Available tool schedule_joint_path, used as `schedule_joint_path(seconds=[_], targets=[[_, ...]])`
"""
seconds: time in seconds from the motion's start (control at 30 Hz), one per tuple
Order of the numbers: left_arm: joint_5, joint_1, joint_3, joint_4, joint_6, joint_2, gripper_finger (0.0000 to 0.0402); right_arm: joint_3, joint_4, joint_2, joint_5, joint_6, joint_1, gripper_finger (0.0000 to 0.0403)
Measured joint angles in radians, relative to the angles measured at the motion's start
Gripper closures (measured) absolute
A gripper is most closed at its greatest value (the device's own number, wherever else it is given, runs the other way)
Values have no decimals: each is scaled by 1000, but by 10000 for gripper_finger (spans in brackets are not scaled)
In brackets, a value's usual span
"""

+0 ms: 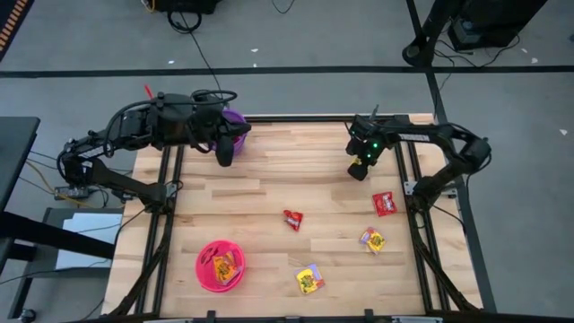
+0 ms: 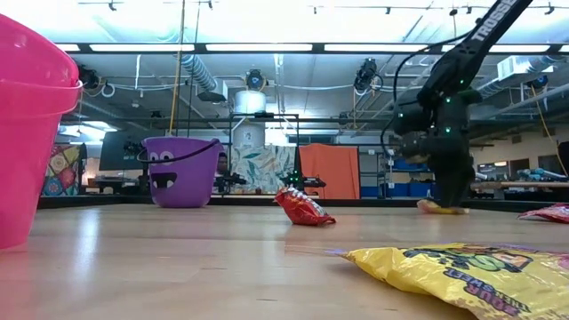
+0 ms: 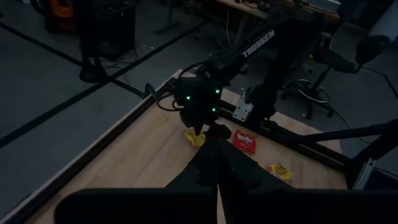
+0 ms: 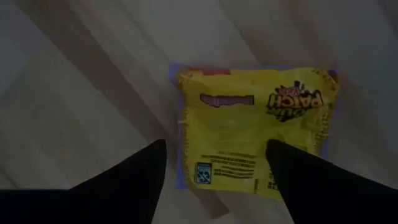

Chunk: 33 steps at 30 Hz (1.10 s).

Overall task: Sort candy by brand, put in halloween buckets
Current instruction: Put the yellow candy into the pink bucket

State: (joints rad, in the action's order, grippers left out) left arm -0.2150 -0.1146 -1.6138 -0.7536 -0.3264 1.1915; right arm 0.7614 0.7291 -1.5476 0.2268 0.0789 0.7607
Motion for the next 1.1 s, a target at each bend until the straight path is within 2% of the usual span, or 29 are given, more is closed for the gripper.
schedule_joint_path(seconds=[0.33, 0.47, 0.7, 0.9, 1.1], targets=[[0, 0, 0, 0, 0, 0, 396, 4, -61, -51, -68, -2, -4, 149], [0, 0, 0, 1, 0, 0, 396, 4, -77, -56, -115, 3, -9, 195], [1, 0, 0, 2, 4, 0, 396, 2, -90, -57, -129, 3, -7, 304], [1, 0, 0, 2, 5, 0, 396, -2, -94, -43, -57, -1, -12, 389], [1, 0, 0, 2, 6, 0, 396, 22, -95, 11, 165, -116, -59, 392]])
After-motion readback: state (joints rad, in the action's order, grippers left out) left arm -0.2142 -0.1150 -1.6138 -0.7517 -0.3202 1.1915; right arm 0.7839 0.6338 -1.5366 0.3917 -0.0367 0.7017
